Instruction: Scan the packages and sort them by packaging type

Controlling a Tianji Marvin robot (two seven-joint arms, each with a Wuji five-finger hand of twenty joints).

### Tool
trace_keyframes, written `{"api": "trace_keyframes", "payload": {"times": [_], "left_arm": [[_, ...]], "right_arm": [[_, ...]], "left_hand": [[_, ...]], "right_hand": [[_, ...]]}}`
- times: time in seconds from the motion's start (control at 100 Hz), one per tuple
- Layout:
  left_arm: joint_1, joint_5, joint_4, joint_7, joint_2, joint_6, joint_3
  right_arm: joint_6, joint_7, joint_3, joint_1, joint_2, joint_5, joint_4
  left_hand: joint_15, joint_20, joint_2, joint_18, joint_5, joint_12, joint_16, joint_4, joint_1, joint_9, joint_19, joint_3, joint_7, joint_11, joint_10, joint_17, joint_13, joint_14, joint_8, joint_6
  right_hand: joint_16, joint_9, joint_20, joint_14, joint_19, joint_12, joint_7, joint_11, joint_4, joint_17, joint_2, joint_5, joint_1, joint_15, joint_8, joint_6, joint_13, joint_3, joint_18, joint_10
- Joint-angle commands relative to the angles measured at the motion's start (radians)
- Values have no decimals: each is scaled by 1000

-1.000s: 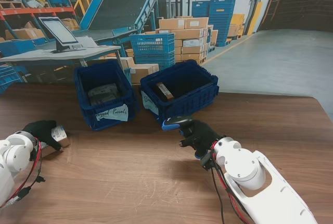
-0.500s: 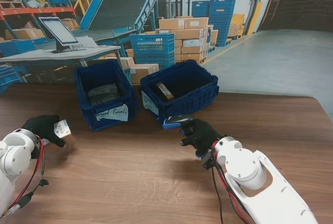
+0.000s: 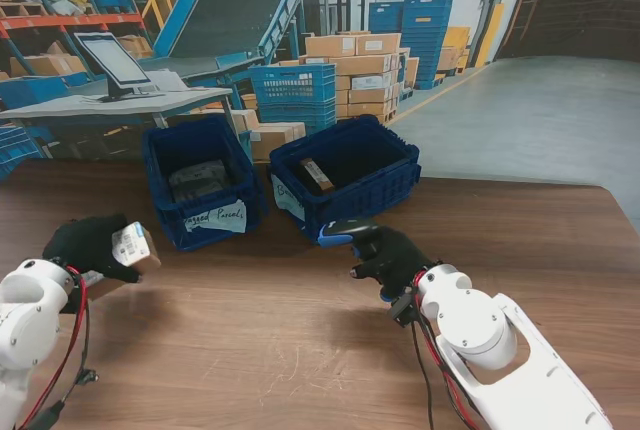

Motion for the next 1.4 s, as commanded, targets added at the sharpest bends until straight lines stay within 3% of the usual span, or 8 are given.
{"api": "trace_keyframes", "payload": {"times": [0.0,0.28,0.63,0.99,1.39], "left_arm": [[26,-13,-37,-1,-17,-15,12],[72,-30,-114,70,-31,-50,77],[51,-14,-99,191,-40,-114,229],[-52,18,10,335,-47,-174,423],[-211,16,164,399,-52,-232,628]], "right_arm": [[-3,14,3,-16,-4,-3,-16],[4,20,20,-40,1,-22,-45],[9,43,47,-68,10,-40,-71],[15,57,70,-89,14,-41,-82],[16,65,93,-109,15,-23,-81]], "left_hand": [[143,16,144,37,124,57,82,55,487,120,37,357,307,132,-172,0,102,-64,108,-299],[132,13,152,34,118,55,78,52,487,118,32,350,296,123,-173,-1,97,-66,101,-300],[112,8,173,27,106,59,72,46,495,108,26,331,283,114,-171,-7,84,-71,94,-295],[105,5,182,25,104,63,73,45,501,106,21,317,280,110,-170,-10,81,-72,89,-294],[100,4,189,20,98,66,77,45,503,100,19,310,277,108,-172,-16,73,-73,85,-295]], "right_hand": [[20,2,7,-18,18,6,66,6,5,2,39,60,80,51,50,-46,16,14,-1,23],[20,2,7,-20,18,6,66,6,6,3,40,59,79,51,50,-46,17,16,-3,21],[20,1,7,-23,17,7,66,5,5,4,42,59,79,50,49,-46,18,16,-4,20],[20,1,6,-22,17,7,66,5,5,5,44,59,79,50,49,-46,17,14,-4,21],[20,2,6,-20,17,7,66,5,5,5,42,60,80,51,49,-46,17,14,-3,21]]}}
